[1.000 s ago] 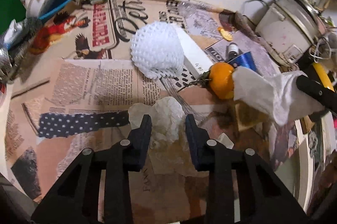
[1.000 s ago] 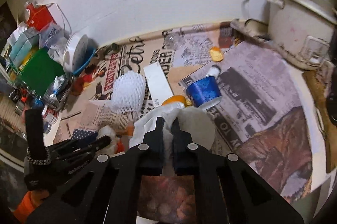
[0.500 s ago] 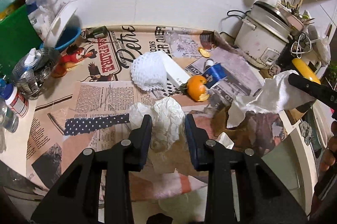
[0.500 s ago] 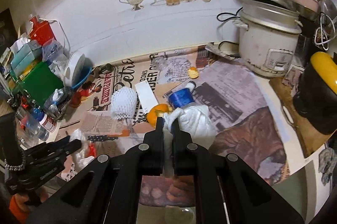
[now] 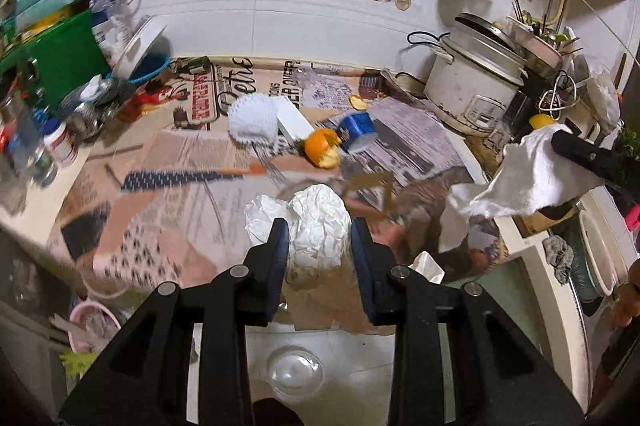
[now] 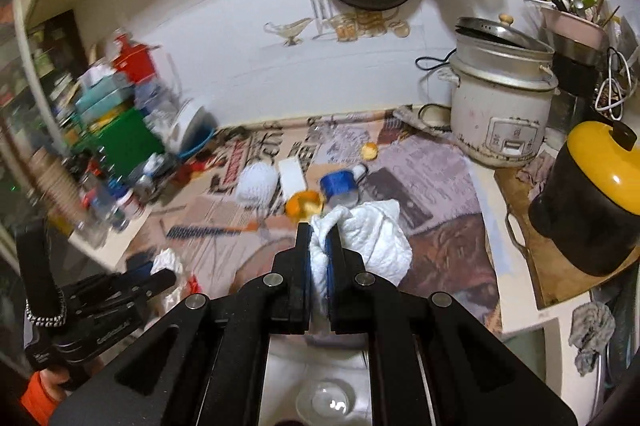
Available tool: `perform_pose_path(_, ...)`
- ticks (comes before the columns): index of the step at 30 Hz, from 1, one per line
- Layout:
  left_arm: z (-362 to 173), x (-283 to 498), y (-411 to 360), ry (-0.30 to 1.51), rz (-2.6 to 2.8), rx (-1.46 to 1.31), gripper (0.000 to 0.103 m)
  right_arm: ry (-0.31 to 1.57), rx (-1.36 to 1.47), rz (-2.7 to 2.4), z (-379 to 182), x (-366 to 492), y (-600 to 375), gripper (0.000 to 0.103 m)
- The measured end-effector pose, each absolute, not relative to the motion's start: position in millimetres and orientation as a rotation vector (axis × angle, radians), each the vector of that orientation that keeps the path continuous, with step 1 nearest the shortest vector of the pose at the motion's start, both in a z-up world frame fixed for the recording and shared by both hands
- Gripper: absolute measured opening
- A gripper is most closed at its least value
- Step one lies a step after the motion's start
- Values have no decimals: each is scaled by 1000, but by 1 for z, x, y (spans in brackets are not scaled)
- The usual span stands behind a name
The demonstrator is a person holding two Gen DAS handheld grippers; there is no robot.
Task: Collect trash
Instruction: 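Carry both held tissues down toward the white bucket on the floor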
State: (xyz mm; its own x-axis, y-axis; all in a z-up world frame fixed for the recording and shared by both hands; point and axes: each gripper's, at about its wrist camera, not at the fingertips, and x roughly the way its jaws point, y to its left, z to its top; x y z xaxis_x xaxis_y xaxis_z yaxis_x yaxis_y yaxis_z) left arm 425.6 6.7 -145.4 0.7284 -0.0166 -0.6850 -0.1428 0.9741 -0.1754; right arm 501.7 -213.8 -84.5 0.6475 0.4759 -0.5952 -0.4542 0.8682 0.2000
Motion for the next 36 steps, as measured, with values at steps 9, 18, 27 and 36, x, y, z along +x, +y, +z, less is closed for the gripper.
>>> perform_pose_path(9,-173,367,-42,814,112,-257,31,758,-3,643,-114,459,-234,6)
perform_pose_path(18,-224,333,-39,929,163,-253,31,888,3,740,-178,437,-212,6)
perform_pose_path(27,-322,331,-7,1059,142,-303,31,1049,15,698,-285,436,-182,6)
perform_pose_path(36,-478,344,17,1147,90,-303,31,1157,64,637,-441,435,-173,6)
